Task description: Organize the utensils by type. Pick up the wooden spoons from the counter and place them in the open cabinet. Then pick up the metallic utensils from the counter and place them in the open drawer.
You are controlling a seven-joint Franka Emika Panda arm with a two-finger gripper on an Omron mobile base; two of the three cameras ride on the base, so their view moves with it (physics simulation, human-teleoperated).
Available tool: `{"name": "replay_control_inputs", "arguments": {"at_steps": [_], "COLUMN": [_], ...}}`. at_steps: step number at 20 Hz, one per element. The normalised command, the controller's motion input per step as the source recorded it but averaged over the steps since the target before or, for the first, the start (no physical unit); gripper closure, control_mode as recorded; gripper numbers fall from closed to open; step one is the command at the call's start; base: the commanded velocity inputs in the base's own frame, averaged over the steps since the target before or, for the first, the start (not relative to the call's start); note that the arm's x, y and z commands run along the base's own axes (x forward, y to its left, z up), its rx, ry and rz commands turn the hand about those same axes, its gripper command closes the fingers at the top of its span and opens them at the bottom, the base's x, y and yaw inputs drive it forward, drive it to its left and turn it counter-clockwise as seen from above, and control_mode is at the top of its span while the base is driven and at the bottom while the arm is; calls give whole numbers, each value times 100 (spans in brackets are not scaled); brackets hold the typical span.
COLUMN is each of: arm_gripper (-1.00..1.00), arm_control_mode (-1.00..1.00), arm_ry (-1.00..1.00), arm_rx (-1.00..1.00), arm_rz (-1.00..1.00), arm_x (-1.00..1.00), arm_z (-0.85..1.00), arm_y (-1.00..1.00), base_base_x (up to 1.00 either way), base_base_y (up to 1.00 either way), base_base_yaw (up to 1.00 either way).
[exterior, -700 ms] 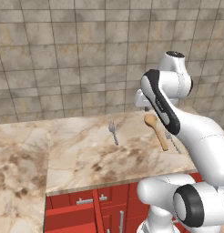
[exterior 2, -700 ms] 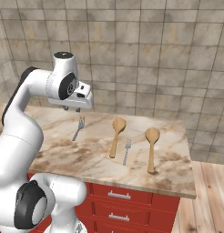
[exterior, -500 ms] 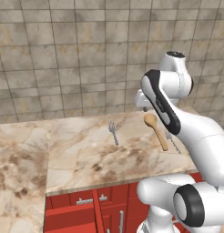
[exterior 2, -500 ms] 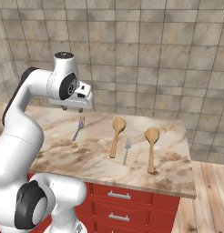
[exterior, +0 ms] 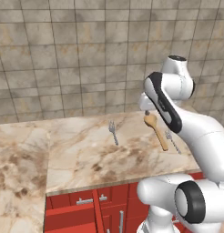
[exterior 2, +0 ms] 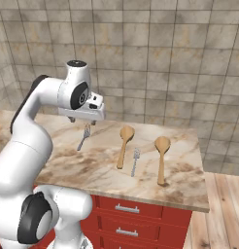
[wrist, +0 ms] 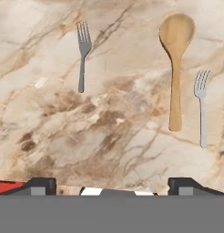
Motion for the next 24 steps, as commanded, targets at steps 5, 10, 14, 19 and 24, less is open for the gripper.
{"name": "replay_control_inputs", "arguments": {"at_steps": [5, 10, 14, 19, 24], "arm_gripper": [-100, -100, -100, -100, -100], "arm_control_mode": [-100, -100, -100, -100, -100], "arm_ry": [24, 27, 18, 10, 2], "arm_rx": [-10, -11, -5, 0, 0], "arm_rz": [0, 0, 0, 0, 0], "arm_x": [23, 33, 30, 22, 16], "arm_z": [-34, -36, -29, -21, -21], "arm_y": [-20, -22, -27, -31, -32], "base_base_x": [0, 0, 0, 0, 0], "base_base_y": [0, 0, 0, 0, 0], "base_base_yaw": [0, 0, 0, 0, 0]}}
